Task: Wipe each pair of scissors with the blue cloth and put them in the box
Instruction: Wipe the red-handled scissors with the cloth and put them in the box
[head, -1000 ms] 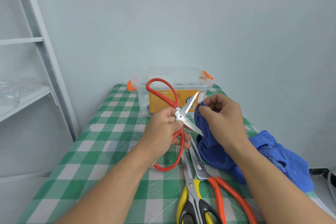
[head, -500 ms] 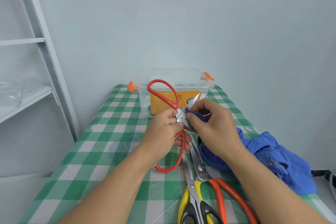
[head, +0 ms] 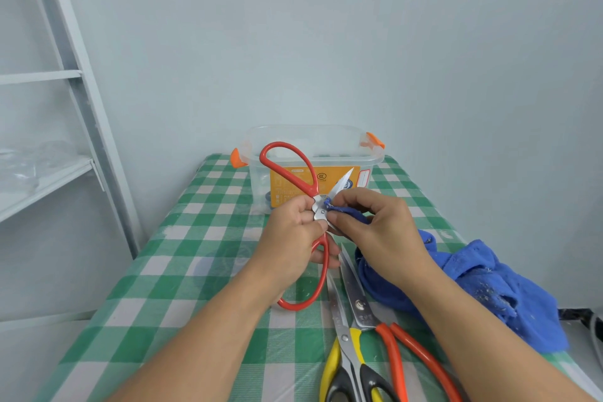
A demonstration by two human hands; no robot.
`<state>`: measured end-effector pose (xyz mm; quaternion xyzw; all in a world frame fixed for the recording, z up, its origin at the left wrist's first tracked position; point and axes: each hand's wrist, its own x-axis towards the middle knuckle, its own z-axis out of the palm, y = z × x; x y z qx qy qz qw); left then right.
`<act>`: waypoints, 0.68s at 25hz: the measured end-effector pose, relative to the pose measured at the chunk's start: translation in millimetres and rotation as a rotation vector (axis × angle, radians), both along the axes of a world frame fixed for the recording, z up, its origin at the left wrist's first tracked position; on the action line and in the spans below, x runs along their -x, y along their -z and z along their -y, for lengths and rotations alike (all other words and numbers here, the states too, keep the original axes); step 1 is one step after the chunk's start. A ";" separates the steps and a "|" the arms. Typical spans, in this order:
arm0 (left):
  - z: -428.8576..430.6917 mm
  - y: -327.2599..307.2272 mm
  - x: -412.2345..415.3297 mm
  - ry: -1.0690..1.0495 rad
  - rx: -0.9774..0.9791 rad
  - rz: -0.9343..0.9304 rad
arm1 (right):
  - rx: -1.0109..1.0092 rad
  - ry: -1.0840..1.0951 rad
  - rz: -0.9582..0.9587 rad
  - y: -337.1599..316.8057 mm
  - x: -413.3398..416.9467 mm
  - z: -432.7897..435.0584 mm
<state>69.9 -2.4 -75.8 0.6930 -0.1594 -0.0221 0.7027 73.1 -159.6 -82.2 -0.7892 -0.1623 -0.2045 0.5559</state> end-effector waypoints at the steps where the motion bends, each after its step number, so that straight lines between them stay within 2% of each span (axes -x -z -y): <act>1: -0.4 0.2 -0.1 -0.009 -0.004 -0.001 | 0.012 -0.005 -0.001 -0.3 0.5 -0.8; 14: 2.3 2.7 -1.1 -0.020 -0.022 0.000 | -0.038 -0.031 -0.090 -3.4 7.1 0.5; 17: 4.7 2.5 -1.8 -0.015 -0.030 -0.002 | -0.203 0.045 -0.122 -3.2 6.3 5.0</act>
